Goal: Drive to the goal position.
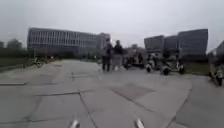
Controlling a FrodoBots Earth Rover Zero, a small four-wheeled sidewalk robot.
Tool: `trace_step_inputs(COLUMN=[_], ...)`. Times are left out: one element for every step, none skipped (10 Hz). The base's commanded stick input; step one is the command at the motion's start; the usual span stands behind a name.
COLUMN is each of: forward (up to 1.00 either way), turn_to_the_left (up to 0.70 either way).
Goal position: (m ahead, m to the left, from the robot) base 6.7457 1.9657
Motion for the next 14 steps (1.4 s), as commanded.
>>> trace_step_inputs(forward=[1.0,1.0,1.0,1.0,1.0,1.0,1.0,1.0,1.0,1.0,1.0,1.0,1.0,1.0], turn_to_the_left=[0.07,0.03,0.03,0.03,0.03,0.03,0.03,0.03,0.03,-0.37,-0.37,-0.37,-0.37,-0.34])
